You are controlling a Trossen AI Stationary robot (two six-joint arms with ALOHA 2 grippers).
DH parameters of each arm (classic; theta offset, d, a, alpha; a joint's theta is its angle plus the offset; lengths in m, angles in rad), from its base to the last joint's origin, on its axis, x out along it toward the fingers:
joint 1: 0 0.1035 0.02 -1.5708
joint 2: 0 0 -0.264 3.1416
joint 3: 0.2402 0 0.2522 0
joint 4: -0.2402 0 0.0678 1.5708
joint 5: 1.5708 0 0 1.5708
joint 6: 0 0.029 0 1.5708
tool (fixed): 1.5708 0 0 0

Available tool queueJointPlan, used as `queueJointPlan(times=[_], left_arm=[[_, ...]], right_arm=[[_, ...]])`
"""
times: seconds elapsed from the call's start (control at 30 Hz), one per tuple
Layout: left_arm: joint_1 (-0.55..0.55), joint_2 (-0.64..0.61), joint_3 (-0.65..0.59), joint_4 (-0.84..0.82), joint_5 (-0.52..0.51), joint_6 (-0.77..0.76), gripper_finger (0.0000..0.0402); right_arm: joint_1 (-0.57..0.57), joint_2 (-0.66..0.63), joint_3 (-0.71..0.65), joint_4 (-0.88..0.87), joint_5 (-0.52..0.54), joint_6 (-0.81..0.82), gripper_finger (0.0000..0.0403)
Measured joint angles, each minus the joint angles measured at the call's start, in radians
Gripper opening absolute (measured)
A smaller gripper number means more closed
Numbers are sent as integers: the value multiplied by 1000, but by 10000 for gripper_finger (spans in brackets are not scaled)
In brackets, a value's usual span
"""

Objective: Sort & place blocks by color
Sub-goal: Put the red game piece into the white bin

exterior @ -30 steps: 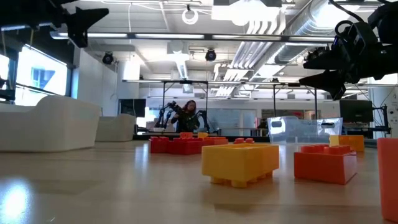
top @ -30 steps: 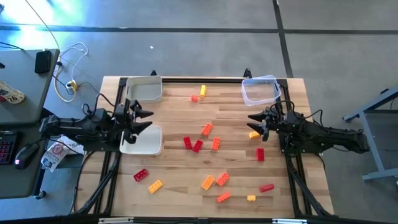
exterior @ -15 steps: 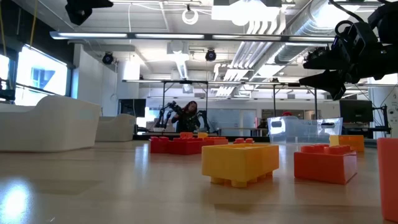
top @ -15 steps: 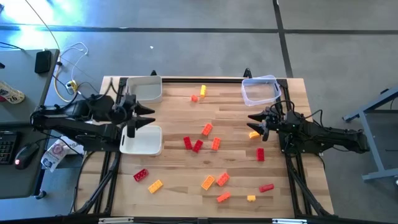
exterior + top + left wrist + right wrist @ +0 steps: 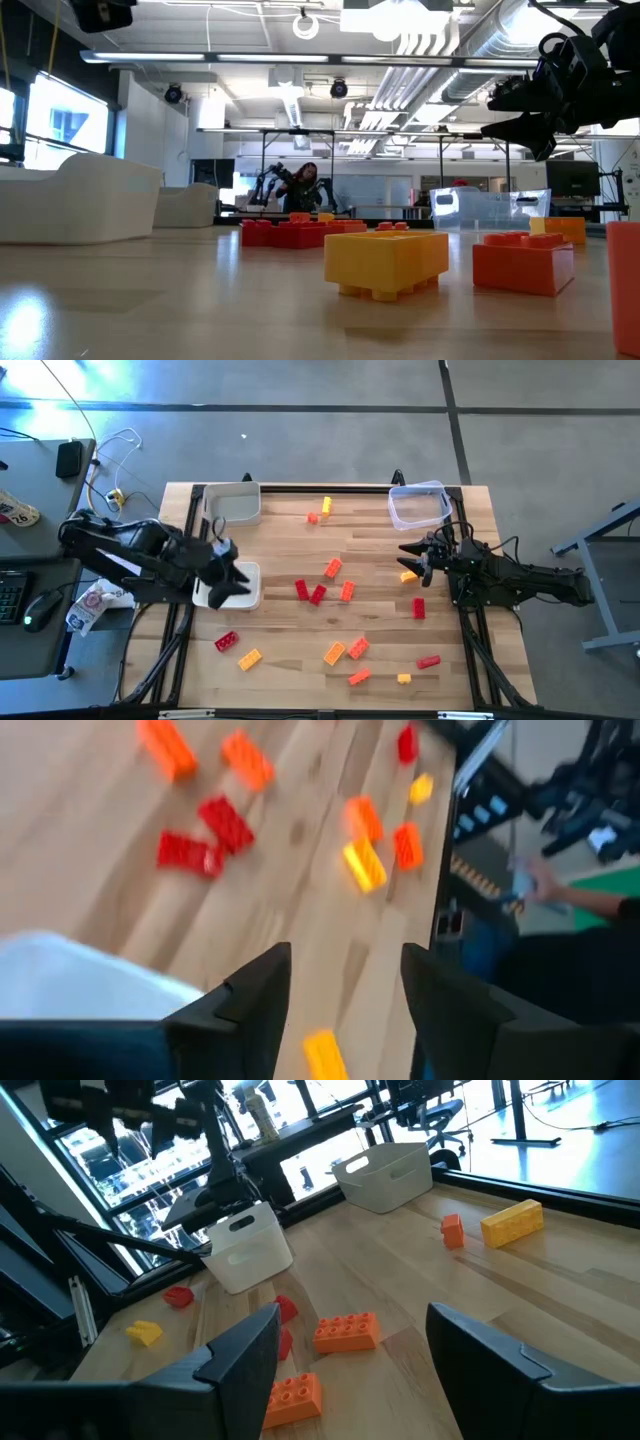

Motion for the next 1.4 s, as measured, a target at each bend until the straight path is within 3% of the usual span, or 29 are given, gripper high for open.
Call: queueJointPlan(times=[0.67,1.0,1.4], left_arm=[[-365,193,0,-191,-39,-498,150],[-403,260,0,-191,-21,-647,149],[-403,383,0,-195,94,-613,166]], right_arm=[[0,0,0,-5,0,0,238],[0,0,0,-8,0,0,238],[0,0,0,-23,0,0,238]])
